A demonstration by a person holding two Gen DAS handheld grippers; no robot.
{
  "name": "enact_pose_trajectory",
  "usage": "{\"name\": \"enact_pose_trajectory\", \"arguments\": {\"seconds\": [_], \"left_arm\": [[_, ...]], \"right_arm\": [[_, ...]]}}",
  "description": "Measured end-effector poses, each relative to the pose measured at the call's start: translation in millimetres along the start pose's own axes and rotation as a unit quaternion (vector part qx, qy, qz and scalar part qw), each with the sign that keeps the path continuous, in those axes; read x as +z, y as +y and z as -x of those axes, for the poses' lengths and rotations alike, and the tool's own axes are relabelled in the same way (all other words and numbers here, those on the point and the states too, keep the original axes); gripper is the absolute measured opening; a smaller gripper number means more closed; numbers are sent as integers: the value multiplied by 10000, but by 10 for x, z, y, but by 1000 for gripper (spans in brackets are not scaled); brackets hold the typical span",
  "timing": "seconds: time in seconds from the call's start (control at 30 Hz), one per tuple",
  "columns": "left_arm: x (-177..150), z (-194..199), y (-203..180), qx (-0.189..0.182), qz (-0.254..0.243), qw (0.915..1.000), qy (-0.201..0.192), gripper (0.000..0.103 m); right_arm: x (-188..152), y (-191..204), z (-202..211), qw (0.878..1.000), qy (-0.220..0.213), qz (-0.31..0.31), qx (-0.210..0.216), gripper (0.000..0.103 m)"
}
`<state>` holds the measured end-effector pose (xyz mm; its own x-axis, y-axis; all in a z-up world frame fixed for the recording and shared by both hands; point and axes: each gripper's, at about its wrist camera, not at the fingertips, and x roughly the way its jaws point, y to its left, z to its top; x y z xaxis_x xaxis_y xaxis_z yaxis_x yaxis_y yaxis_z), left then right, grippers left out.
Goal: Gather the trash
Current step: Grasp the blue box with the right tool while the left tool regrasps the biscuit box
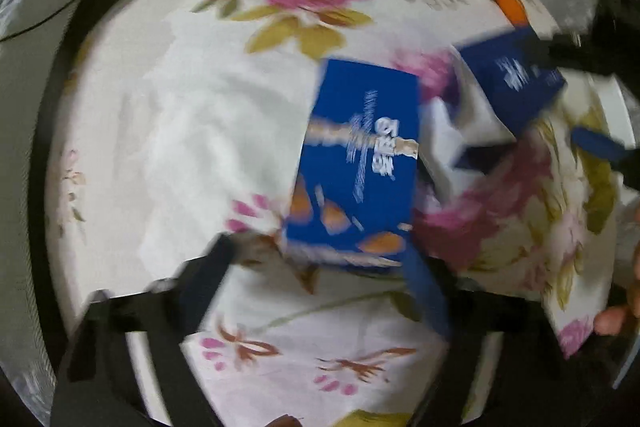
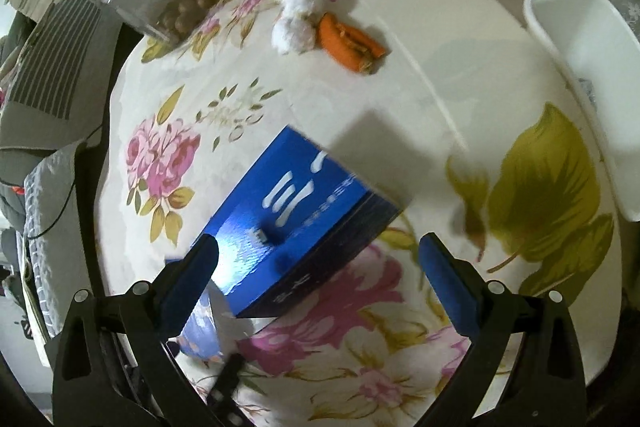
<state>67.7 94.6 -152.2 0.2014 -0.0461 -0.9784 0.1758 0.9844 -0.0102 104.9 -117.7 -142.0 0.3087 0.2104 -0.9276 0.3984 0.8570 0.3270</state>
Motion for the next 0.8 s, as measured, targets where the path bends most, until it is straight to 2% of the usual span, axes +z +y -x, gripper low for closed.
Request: {"name": "enact_pose_trajectory", "arguments": {"seconds": [0.03,0.1,0.17,0.23,0.27,0.3,0.33,0.37,0.4,0.53,0.63,0.73,0.8], "left_arm": [[3,29,54,-50,75,9999,-60,58],[12,84,189,-215,285,9993,-121,35],[14,110,294,-294,455,9984,-134,28],[3,125,364,-339,456,9983,-143,28],[-1,127,365,-367,387,9985,-126,33],[6,123,362,-376,290,9988,-95,64],[59,123,343,-335,151,9993,-111,83],[61,136,346,-234,48,9995,-221,93],[79,185,315,-5,-152,9990,-412,93],[217,139,157,476,-938,9930,-543,93],[330,40,54,603,-1507,9854,-521,93],[341,-101,-96,653,-2036,9765,-285,93],[374,-157,-101,643,-2110,9748,-337,93]], "right_arm": [[-11,22,-19,10000,21,-11,7,96],[-32,58,-66,9999,93,-72,37,96],[-59,101,-119,9998,157,-121,54,96],[-83,137,-167,9996,209,-169,64,96],[-101,151,-194,9994,253,-201,87,96],[-116,166,-217,9993,288,-222,107,96],[-122,178,-227,9992,300,-234,109,96],[-131,187,-239,9992,297,-244,102,96],[-134,194,-243,9993,288,-242,91,96],[-126,186,-249,9991,293,-297,123,96],[-78,181,-280,9988,331,-324,130,96],[-53,209,-295,9991,332,-271,74,97],[-49,254,-308,9993,312,-218,48,97]]}}
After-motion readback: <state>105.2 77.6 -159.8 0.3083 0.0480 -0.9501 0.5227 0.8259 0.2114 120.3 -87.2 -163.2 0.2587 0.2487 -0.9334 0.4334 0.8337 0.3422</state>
